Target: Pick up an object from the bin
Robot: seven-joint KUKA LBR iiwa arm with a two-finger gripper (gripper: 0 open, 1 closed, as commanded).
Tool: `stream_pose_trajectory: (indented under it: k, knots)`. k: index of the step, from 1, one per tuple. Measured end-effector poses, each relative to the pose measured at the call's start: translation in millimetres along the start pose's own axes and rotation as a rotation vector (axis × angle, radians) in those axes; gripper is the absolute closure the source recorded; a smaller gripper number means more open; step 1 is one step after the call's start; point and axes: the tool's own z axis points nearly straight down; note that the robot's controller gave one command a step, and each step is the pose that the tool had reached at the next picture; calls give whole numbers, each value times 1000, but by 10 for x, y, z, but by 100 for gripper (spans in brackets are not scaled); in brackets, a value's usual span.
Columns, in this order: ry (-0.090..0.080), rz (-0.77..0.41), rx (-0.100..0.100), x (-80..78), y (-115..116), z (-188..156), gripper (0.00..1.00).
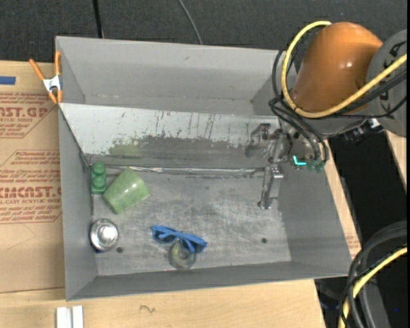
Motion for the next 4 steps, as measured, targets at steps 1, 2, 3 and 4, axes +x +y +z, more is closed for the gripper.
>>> stream_pose_trajectory:
  k: [1,2,3,4]
  knots:
    - [1,-206,-1,232,454,1601,0]
    - [-27,-300,4,761,899,1668,0]
    - [-12,-297,1,797,898,1700,100]
    - [-16,-311,2,524,623,223,100]
